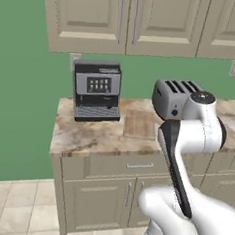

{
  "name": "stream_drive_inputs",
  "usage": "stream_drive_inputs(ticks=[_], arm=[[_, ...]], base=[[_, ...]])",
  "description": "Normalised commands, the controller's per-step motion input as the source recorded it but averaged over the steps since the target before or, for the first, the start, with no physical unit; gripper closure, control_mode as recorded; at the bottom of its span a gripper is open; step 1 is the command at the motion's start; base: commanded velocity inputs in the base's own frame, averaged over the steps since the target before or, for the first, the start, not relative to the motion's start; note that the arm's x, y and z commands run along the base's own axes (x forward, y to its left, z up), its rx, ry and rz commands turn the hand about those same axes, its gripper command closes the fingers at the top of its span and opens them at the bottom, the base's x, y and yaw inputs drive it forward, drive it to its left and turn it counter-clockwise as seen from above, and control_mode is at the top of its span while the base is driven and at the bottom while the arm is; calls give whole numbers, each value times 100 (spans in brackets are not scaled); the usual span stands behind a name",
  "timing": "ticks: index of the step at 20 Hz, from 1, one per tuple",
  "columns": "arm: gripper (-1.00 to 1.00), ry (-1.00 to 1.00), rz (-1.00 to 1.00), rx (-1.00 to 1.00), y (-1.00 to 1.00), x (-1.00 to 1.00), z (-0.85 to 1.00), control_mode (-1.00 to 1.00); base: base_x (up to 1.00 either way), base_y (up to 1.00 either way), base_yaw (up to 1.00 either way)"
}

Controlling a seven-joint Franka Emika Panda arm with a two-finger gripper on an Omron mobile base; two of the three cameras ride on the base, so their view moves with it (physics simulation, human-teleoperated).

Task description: Retrieve the fish from the fridge and place it on the cutting board.

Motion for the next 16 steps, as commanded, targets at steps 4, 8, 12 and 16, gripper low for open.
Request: stream_drive_inputs(ticks=[4,8,12,16], arm=[[100,0,0,0,0,0,0,100],[100,0,0,0,0,0,0,100],[100,0,0,0,0,0,0,100],[100,0,0,0,0,0,0,100]], base=[[68,1,0],[53,16,0],[27,15,0],[30,0,0]])
